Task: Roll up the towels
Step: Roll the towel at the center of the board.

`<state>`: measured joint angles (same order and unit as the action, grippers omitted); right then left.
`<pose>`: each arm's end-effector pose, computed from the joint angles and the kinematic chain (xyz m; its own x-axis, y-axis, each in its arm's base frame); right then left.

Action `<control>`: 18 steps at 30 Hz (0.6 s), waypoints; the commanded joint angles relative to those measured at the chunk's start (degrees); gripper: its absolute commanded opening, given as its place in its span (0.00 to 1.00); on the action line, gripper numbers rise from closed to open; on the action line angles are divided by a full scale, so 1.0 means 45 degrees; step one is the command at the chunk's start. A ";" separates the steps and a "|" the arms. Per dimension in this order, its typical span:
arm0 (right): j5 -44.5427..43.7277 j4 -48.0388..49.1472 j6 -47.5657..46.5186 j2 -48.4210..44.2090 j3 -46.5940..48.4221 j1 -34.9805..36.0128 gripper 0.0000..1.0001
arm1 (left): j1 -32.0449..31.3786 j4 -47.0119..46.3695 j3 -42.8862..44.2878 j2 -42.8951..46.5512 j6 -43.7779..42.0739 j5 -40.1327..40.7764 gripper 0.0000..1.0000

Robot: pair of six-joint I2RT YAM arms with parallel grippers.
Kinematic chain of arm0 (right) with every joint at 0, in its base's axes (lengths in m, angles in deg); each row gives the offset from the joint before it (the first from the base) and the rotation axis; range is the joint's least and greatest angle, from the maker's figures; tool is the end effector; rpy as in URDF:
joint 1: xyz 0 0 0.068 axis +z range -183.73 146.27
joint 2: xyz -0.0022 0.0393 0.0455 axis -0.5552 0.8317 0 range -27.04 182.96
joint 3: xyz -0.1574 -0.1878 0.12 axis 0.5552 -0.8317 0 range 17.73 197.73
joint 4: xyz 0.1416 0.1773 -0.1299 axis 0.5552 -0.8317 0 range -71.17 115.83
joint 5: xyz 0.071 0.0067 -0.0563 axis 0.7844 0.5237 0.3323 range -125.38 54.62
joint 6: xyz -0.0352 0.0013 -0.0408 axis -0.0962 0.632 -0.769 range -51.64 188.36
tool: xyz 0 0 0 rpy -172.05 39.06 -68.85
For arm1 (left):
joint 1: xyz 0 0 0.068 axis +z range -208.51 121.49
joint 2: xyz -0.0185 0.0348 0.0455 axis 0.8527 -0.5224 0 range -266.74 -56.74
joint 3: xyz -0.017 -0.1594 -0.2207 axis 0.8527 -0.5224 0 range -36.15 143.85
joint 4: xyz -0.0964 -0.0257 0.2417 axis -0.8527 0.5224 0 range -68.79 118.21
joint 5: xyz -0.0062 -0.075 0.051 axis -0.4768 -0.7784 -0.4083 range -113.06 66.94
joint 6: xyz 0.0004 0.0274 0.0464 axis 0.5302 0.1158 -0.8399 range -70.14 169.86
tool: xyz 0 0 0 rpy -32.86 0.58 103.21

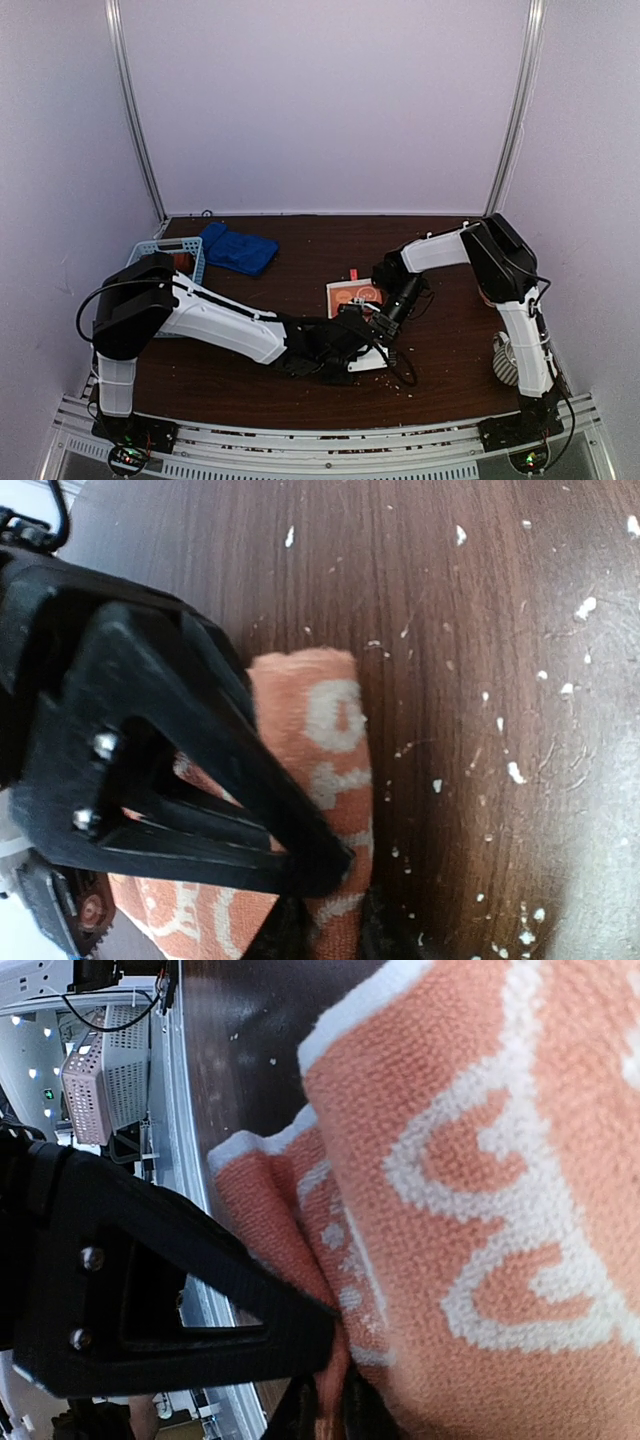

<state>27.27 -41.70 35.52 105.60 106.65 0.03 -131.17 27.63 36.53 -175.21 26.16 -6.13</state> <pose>0.3022 0.2401 0.0977 -0.6577 -0.7393 -0.1444 -0.4098 0.1903 0.8921 0.1369 -0.4035 0.1264 0.1301 0.8738 -0.4685 0.8822 0.1137 0.4569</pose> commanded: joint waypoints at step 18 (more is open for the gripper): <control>-0.5509 0.2974 0.2554 -0.1670 0.1660 -0.1534 0.22 | 0.0727 0.4174 0.2233 -0.0865 0.1362 -0.3786 0.00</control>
<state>14.64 -38.73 40.02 99.46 116.58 -8.30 -128.48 34.47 43.77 -178.18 29.72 -13.58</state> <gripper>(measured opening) 0.227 0.021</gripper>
